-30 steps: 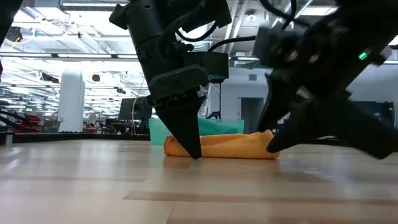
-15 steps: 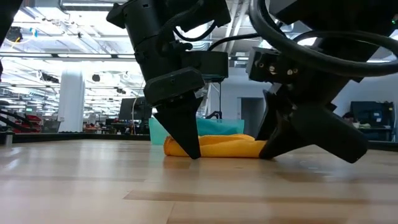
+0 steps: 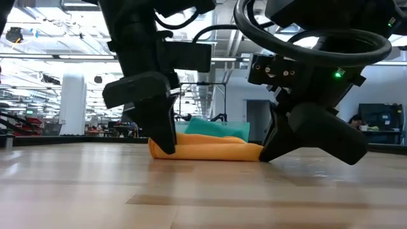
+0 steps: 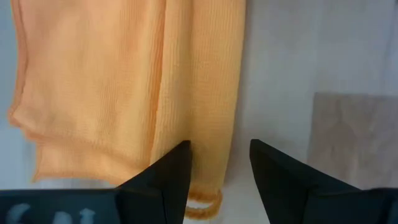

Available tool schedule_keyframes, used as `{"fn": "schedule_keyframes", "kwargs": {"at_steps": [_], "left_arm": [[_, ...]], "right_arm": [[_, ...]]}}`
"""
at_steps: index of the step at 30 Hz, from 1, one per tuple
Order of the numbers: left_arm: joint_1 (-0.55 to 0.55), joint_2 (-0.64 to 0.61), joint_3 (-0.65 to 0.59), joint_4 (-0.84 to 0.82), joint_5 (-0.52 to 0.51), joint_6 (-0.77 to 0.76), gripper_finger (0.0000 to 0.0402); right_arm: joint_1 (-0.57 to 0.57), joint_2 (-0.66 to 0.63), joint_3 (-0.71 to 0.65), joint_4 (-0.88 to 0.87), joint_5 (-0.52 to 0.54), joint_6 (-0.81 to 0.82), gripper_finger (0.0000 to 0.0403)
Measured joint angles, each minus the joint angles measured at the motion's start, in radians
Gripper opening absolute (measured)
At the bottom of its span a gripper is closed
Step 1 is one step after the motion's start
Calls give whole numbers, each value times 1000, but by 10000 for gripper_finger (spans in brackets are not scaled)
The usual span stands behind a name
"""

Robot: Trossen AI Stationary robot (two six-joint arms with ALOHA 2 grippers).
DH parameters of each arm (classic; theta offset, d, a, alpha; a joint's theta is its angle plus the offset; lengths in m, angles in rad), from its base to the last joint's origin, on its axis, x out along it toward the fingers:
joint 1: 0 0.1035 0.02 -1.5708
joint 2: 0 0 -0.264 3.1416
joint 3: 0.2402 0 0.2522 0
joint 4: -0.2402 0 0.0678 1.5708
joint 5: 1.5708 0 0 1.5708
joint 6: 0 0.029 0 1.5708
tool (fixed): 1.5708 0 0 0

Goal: Roll microfiber towels into tight, uniform cylinder then place into a basket
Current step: Roll the yellow microfiber cloth

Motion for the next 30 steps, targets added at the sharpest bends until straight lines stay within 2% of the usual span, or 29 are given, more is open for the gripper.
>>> {"fn": "schedule_keyframes", "kwargs": {"at_steps": [3,8,11,16,21,24,27,30], "left_arm": [[-6,-3,0,-6,-14,1,158],[-11,-16,2,-11,-27,1,158],[-22,-31,2,-27,-44,0,158],[-66,-68,6,-70,-136,0,158],[-124,-91,8,-72,-228,1,158],[-139,-87,7,-50,-204,7,158],[-135,-86,-18,21,-118,63,158],[-115,-85,-52,98,-109,122,158]], "right_arm": [[0,1,-1,5,1,-5,11],[0,1,-1,6,-1,-7,29],[-1,1,-1,6,-7,-8,27],[-1,1,-1,5,-8,-8,7],[-1,1,0,6,-11,-8,17],[-1,1,0,7,-12,-8,23],[-1,1,0,9,-13,-8,19],[-1,1,0,10,-14,-8,11]]}}
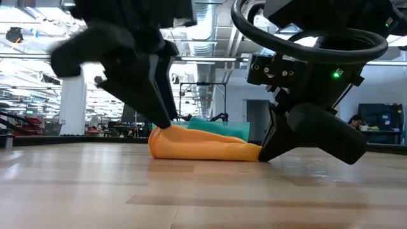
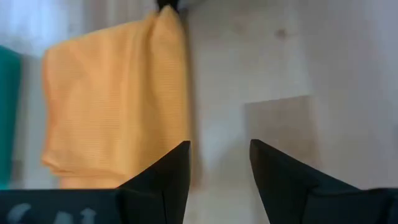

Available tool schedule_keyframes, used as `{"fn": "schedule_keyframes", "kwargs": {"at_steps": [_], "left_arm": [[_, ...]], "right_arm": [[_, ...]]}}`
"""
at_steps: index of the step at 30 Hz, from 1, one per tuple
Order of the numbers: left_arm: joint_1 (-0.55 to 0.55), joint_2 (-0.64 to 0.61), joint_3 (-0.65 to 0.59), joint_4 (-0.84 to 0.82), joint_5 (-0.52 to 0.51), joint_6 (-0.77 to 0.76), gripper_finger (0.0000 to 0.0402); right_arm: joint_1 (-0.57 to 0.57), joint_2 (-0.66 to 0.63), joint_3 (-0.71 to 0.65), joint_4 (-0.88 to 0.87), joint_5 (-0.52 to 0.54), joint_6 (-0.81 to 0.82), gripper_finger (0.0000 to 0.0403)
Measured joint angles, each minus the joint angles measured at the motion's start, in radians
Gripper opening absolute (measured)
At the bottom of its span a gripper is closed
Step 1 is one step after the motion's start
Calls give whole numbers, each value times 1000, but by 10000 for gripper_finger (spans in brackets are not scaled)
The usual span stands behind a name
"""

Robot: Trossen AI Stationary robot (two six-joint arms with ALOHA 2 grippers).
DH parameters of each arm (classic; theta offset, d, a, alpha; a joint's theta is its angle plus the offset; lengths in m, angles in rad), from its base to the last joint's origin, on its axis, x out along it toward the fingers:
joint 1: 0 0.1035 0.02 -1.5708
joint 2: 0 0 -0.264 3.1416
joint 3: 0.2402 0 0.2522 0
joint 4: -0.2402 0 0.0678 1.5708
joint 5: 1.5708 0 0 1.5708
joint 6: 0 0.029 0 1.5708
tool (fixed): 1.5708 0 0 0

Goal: Roll microfiber towels into tight, uniform cylinder then place into a basket
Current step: Roll the yellow microfiber cloth

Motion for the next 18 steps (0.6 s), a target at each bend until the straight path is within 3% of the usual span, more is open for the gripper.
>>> {"fn": "schedule_keyframes", "kwargs": {"at_steps": [8,18], "left_arm": [[75,0,-57,21,-25,-9,158],[112,2,-163,145,27,33,158]], "right_arm": [[0,0,0,2,-5,0,19],[0,0,0,3,-8,0,13]]}}
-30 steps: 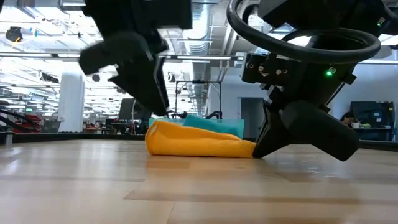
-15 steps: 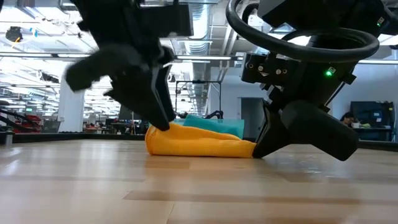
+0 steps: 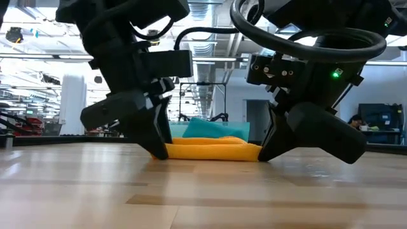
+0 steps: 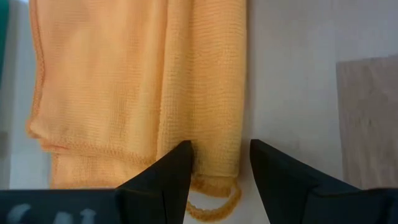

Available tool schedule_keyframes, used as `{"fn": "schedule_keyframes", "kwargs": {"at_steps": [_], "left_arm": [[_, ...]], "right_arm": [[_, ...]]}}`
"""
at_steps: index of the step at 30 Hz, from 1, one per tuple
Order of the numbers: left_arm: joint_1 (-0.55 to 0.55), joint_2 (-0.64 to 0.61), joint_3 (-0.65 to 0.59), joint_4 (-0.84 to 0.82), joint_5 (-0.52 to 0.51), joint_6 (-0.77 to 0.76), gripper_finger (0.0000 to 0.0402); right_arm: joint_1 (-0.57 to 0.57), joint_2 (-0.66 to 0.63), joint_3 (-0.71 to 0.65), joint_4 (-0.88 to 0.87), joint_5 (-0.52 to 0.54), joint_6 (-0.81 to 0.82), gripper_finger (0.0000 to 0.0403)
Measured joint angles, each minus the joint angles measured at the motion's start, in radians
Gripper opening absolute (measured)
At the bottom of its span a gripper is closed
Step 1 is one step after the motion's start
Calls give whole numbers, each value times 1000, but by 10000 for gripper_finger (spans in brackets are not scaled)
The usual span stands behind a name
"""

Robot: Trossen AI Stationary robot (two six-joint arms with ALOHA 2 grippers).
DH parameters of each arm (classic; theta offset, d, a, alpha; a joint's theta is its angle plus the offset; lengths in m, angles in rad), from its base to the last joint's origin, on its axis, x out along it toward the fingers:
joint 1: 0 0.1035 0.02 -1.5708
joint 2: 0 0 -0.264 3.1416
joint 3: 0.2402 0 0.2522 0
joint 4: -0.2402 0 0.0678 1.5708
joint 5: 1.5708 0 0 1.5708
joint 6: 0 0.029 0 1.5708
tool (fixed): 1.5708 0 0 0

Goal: Roll microfiber towels into tight, uniform cylinder then place into a basket
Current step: Roll the yellow microfiber cloth

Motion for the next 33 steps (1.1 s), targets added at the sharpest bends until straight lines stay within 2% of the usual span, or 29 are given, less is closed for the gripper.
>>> {"fn": "schedule_keyframes", "kwargs": {"at_steps": [6,12,16,21,25,29,33], "left_arm": [[31,-2,-9,9,13,-46,158],[46,-5,-9,5,69,-75,150],[56,-5,-8,4,122,-98,109],[70,-7,-7,-2,185,-102,21],[72,-23,-8,-10,235,-138,16],[56,-50,2,-20,340,-178,21],[35,-78,28,-49,458,-188,14]], "right_arm": [[0,-1,0,0,-9,-5,17],[1,-1,1,0,-13,-21,12],[8,-2,1,0,-16,-27,18],[22,-3,24,-17,-39,-74,16],[41,2,63,-56,-45,-96,11],[53,2,103,-73,-134,-97,14],[54,2,149,-81,-278,-98,14]]}}
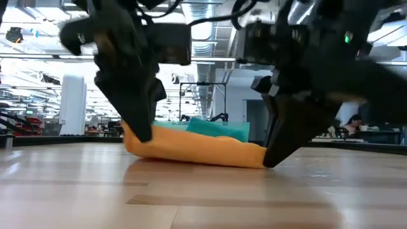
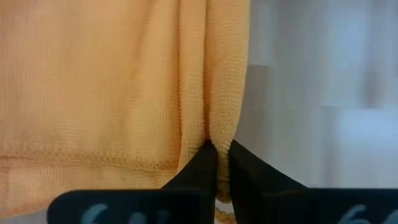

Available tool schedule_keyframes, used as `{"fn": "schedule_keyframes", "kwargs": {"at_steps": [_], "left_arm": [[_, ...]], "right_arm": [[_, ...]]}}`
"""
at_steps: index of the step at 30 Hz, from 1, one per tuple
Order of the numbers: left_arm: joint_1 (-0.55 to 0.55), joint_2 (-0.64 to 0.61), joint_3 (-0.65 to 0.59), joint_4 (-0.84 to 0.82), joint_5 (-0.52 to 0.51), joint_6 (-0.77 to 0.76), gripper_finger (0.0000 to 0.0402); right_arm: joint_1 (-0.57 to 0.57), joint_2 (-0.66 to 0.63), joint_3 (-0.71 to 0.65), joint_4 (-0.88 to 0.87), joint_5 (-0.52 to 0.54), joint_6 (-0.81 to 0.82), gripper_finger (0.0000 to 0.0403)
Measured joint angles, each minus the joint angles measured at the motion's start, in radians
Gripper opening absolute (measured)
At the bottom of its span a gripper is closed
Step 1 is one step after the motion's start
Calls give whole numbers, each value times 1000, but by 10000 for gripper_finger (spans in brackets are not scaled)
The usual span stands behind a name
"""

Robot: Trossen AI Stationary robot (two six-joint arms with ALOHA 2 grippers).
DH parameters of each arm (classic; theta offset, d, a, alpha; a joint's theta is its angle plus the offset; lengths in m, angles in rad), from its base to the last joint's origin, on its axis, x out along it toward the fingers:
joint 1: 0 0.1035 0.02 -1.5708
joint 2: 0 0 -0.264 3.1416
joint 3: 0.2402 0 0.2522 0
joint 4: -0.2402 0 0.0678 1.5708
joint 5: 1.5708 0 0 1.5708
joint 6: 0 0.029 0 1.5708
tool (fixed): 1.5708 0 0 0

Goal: Roll microfiber towels into tight, uniform cylinder then place into a basket
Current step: Roll the yellow microfiber cloth

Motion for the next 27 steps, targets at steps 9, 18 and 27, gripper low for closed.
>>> {"fn": "schedule_keyframes", "kwargs": {"at_steps": [9,18,27], "left_arm": [[5,-8,43,-135,283,-287,23],[102,14,43,-205,306,-486,19],[164,74,43,-287,343,-469,19]], "right_arm": [[25,2,89,-3,-82,1,15],[25,2,132,-14,-80,3,20],[12,0,130,-55,-133,69,47]]}}
